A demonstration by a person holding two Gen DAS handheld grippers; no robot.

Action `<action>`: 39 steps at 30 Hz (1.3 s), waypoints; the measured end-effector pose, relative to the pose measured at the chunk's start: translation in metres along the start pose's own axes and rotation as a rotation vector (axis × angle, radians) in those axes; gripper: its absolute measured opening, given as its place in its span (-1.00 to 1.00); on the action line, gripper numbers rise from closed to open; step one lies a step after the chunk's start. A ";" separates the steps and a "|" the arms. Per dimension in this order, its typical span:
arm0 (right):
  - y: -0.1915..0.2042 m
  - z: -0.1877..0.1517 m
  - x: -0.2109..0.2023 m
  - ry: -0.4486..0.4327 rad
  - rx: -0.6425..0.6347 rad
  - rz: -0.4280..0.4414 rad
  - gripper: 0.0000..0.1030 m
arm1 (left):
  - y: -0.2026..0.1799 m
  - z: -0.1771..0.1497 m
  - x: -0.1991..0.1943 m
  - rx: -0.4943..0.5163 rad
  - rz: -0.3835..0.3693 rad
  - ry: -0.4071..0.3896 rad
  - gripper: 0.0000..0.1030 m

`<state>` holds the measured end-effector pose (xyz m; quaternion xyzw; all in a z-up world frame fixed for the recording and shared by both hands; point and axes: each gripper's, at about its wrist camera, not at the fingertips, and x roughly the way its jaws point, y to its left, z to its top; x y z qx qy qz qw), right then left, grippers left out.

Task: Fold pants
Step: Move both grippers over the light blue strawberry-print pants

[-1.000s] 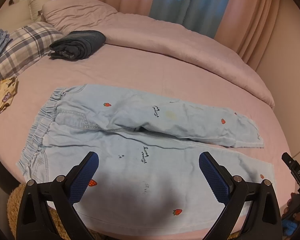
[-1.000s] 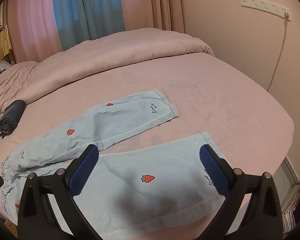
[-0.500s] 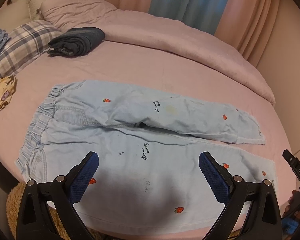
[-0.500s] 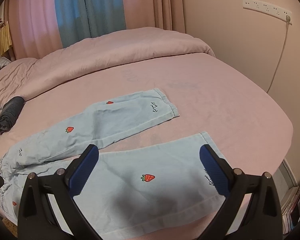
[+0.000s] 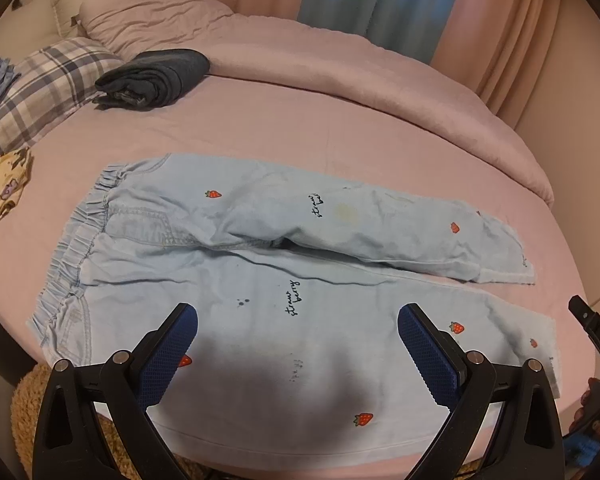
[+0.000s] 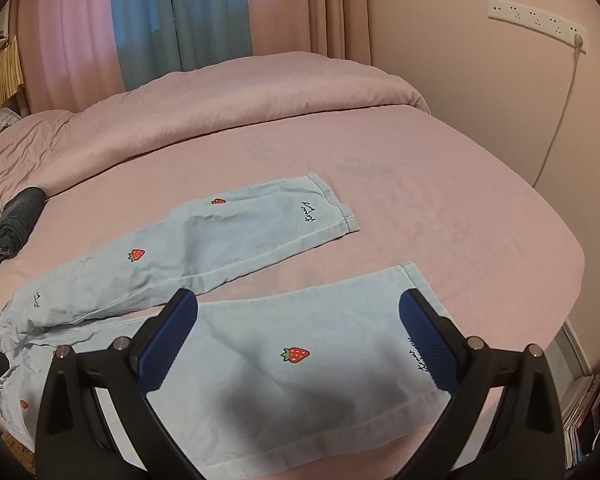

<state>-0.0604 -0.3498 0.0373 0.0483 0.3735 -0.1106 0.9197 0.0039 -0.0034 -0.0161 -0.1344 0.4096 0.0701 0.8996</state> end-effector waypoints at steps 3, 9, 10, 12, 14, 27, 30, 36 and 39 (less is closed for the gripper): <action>0.001 0.000 0.001 0.003 -0.004 -0.007 0.97 | 0.000 -0.001 0.000 -0.005 -0.011 0.006 0.95; 0.003 0.000 0.002 0.001 -0.015 -0.007 0.97 | -0.002 -0.001 0.005 0.002 0.001 0.023 0.95; 0.003 0.000 0.002 0.001 -0.015 -0.008 0.97 | -0.003 -0.002 0.007 0.005 -0.002 0.029 0.95; 0.003 -0.001 0.003 0.004 -0.013 -0.007 0.97 | -0.005 -0.003 0.009 0.014 0.000 0.046 0.95; 0.003 -0.001 0.004 0.008 -0.014 -0.007 0.97 | -0.008 -0.004 0.010 0.025 0.008 0.048 0.95; 0.006 -0.002 0.004 0.011 -0.019 -0.024 0.97 | -0.012 -0.007 0.020 0.048 0.000 0.074 0.95; 0.008 -0.002 0.005 0.009 -0.024 -0.016 0.97 | -0.012 -0.007 0.022 0.048 0.001 0.082 0.95; 0.011 -0.003 0.007 0.017 -0.036 -0.008 0.97 | -0.010 -0.006 0.024 0.049 0.009 0.078 0.95; 0.011 -0.003 0.007 0.020 -0.038 -0.009 0.97 | -0.008 -0.006 0.025 0.047 0.011 0.076 0.95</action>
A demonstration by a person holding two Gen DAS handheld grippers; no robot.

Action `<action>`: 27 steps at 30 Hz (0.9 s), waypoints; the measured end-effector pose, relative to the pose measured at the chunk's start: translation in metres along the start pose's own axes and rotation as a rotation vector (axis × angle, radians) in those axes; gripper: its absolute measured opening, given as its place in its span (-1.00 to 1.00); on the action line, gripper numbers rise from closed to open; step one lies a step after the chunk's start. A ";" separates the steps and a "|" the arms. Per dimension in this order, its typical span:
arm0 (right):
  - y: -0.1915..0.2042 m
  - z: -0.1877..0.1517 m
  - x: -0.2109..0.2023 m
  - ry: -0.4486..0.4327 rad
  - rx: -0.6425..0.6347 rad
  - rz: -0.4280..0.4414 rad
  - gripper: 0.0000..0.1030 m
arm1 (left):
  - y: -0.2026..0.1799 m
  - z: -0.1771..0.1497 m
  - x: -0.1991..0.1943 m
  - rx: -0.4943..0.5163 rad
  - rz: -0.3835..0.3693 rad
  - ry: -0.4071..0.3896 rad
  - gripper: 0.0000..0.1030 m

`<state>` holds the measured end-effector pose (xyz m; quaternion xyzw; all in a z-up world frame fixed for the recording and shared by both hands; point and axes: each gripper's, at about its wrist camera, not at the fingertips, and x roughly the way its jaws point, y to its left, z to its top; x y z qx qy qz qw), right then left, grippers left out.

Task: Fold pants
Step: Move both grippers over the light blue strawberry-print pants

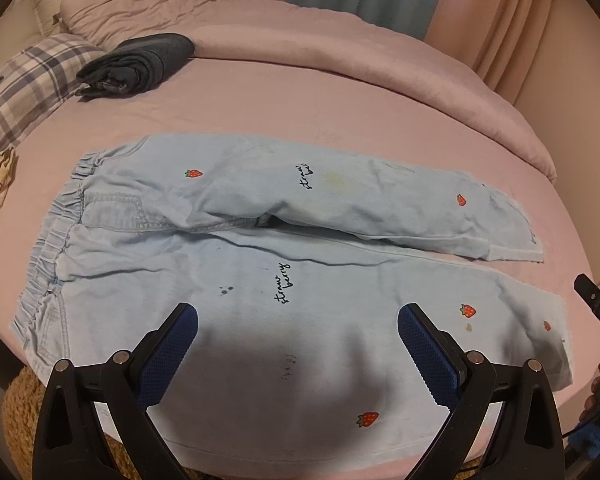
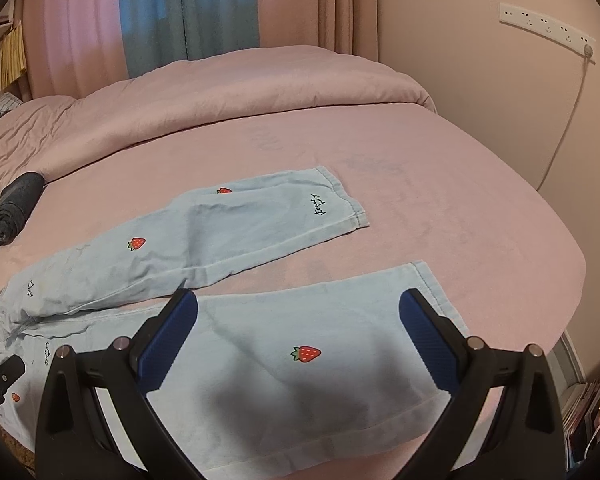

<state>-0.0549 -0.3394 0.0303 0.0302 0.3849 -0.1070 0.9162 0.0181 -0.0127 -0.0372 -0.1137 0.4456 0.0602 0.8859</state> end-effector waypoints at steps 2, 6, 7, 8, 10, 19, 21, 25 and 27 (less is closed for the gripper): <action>0.001 0.001 0.000 0.001 -0.001 0.002 0.97 | 0.001 0.000 0.001 -0.002 0.002 0.002 0.95; 0.001 0.001 0.000 0.002 -0.001 0.002 0.97 | 0.003 0.001 0.002 -0.006 0.009 0.011 0.95; 0.001 0.001 0.001 0.002 -0.002 0.002 0.97 | 0.003 0.001 0.003 -0.006 0.006 0.013 0.95; 0.002 0.001 0.001 0.001 -0.002 0.003 0.97 | 0.004 0.001 0.003 -0.006 0.005 0.013 0.95; 0.002 0.000 0.001 0.002 -0.003 0.016 0.97 | 0.005 0.001 0.001 -0.007 0.006 0.012 0.95; 0.006 -0.002 -0.003 -0.001 -0.009 0.050 0.97 | 0.010 0.000 -0.007 -0.020 -0.004 -0.003 0.95; 0.008 -0.002 -0.005 -0.003 -0.011 0.057 0.97 | 0.011 0.000 -0.009 -0.022 -0.009 -0.006 0.95; 0.011 -0.002 -0.008 -0.008 -0.013 0.101 0.97 | 0.012 0.000 -0.013 -0.025 -0.007 -0.016 0.95; 0.013 -0.003 -0.009 -0.010 -0.018 0.112 0.97 | 0.013 0.000 -0.014 -0.029 -0.006 -0.019 0.95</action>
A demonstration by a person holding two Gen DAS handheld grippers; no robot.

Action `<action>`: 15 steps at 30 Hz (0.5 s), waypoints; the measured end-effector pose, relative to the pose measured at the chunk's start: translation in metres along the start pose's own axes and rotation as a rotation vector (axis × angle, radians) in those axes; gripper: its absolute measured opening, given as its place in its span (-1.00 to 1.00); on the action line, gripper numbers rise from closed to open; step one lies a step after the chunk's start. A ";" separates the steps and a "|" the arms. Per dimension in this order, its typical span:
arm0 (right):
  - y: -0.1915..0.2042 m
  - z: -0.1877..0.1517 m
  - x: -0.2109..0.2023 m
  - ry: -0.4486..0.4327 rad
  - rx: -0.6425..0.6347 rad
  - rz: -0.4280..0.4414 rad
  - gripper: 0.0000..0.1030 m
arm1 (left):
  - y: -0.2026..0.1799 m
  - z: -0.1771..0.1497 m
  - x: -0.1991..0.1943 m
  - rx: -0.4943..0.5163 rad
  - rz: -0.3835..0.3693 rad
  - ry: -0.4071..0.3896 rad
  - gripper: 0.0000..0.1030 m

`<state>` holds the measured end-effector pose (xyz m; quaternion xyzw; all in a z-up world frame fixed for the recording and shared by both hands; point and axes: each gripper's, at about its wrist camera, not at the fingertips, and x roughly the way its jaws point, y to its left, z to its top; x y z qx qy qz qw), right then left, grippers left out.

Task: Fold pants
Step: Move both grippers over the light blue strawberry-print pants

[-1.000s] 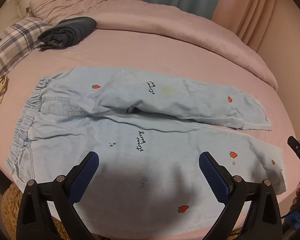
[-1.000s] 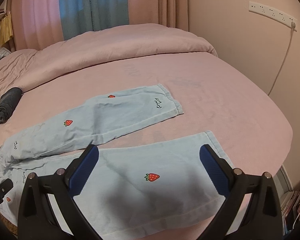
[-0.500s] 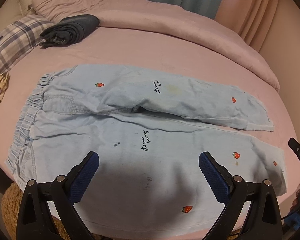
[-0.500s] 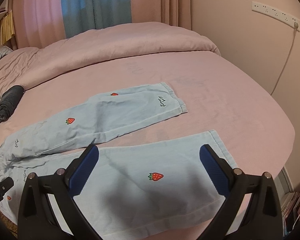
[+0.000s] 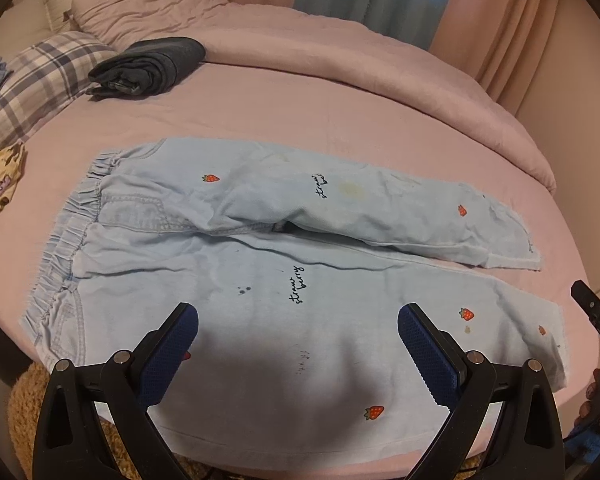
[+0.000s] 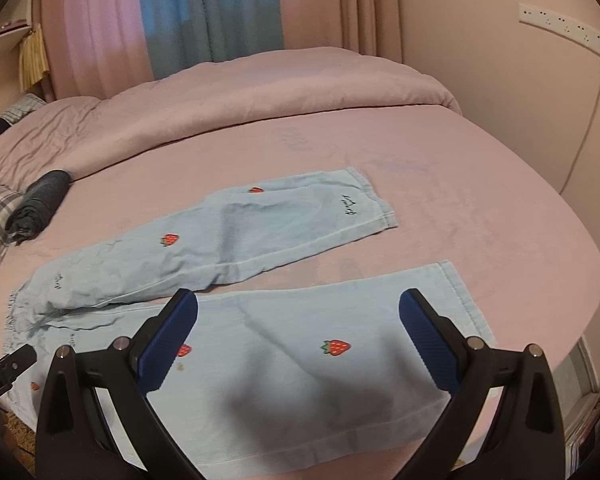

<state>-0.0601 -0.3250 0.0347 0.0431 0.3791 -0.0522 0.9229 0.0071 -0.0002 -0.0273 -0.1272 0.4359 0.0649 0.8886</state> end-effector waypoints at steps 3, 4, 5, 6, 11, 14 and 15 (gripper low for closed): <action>0.003 0.000 0.000 0.002 -0.009 0.011 0.97 | 0.002 0.000 -0.003 -0.002 0.002 -0.007 0.95; 0.004 0.000 -0.001 0.003 -0.010 0.026 0.97 | 0.003 0.000 -0.004 -0.001 0.006 -0.010 0.95; 0.005 0.000 -0.002 0.004 -0.013 0.042 0.97 | 0.004 0.000 -0.005 -0.002 0.011 -0.014 0.95; 0.008 0.000 -0.002 0.003 -0.018 0.066 0.97 | 0.006 0.000 -0.006 -0.004 0.017 -0.018 0.95; 0.022 0.000 -0.004 -0.001 -0.053 0.096 0.97 | 0.014 0.003 -0.008 -0.026 0.033 -0.024 0.95; 0.028 -0.001 -0.004 0.003 -0.068 0.106 0.97 | 0.016 0.003 -0.011 -0.029 0.039 -0.032 0.95; 0.029 -0.001 -0.003 0.005 -0.071 0.108 0.97 | 0.017 0.003 -0.012 -0.029 0.037 -0.035 0.95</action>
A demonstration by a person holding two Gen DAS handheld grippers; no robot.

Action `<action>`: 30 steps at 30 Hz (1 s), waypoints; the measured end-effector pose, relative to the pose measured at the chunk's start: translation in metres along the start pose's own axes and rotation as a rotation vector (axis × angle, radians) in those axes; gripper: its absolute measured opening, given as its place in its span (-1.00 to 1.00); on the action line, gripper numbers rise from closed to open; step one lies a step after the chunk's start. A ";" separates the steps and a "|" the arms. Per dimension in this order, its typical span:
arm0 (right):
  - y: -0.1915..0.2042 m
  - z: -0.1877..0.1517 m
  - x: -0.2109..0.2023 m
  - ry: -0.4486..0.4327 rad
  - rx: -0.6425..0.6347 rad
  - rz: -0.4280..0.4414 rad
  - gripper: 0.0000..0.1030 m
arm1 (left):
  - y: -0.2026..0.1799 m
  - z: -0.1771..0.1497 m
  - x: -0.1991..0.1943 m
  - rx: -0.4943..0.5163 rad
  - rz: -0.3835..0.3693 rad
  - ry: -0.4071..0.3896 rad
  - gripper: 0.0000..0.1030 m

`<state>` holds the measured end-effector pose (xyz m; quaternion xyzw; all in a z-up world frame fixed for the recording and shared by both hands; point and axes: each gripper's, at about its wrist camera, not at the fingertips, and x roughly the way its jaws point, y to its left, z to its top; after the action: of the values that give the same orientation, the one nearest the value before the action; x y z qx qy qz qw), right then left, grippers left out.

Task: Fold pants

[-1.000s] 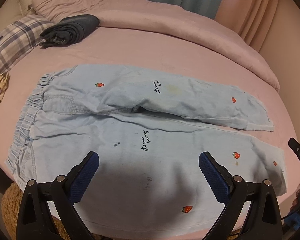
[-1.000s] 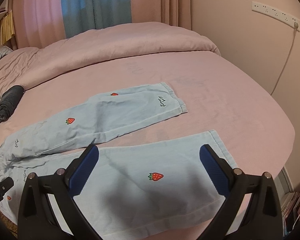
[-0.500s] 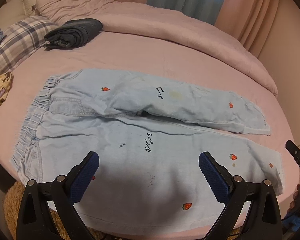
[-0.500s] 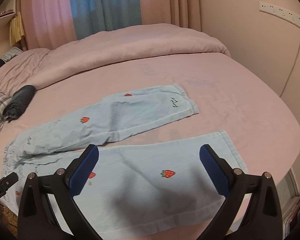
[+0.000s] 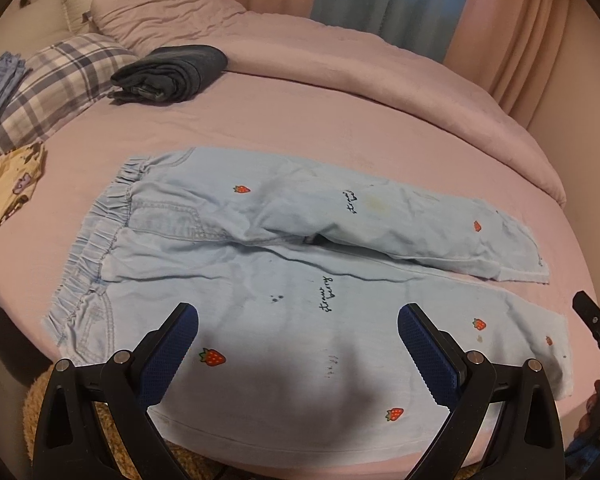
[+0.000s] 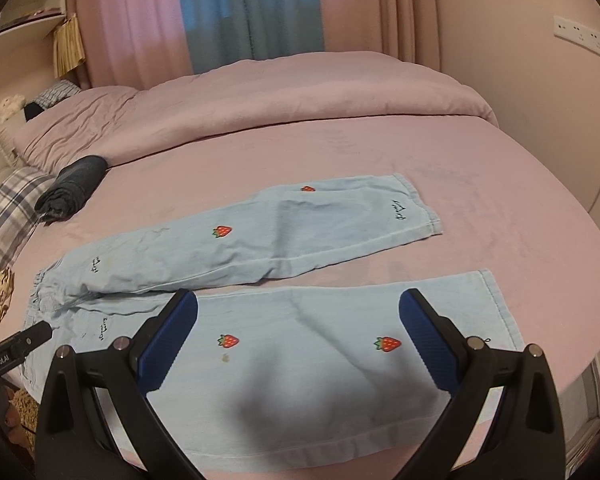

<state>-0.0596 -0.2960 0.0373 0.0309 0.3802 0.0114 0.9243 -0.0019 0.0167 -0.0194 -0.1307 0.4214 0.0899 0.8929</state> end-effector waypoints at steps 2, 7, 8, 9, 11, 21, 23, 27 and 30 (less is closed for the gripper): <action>0.002 0.000 0.002 0.006 -0.003 0.002 0.97 | 0.001 -0.001 -0.002 0.005 0.000 -0.005 0.95; -0.001 -0.002 0.005 0.021 0.005 -0.015 0.97 | 0.004 -0.001 0.000 0.012 0.012 -0.004 0.95; -0.004 -0.003 0.006 0.023 0.010 -0.024 0.97 | 0.005 -0.001 0.001 0.015 0.016 -0.003 0.95; -0.009 -0.003 0.007 0.029 0.021 -0.039 0.97 | 0.006 -0.001 0.002 0.019 0.020 -0.001 0.95; -0.022 -0.005 0.009 0.044 0.039 -0.062 0.97 | 0.009 -0.001 0.004 0.031 0.033 -0.001 0.95; -0.131 -0.026 0.015 0.160 0.121 -0.274 0.96 | 0.039 -0.005 0.025 0.086 0.098 0.015 0.57; -0.151 -0.035 0.020 0.198 0.177 -0.282 0.94 | 0.048 -0.006 0.038 0.059 0.100 0.066 0.22; -0.177 -0.053 0.035 0.248 0.279 -0.234 0.78 | 0.057 -0.010 0.056 0.034 0.054 0.133 -0.12; -0.176 -0.061 0.041 0.236 0.281 -0.230 0.47 | 0.054 -0.012 0.055 0.069 0.070 0.126 -0.12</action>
<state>-0.0735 -0.4670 -0.0467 0.1144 0.4847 -0.1440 0.8552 0.0096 0.0670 -0.0780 -0.0904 0.4839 0.0981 0.8649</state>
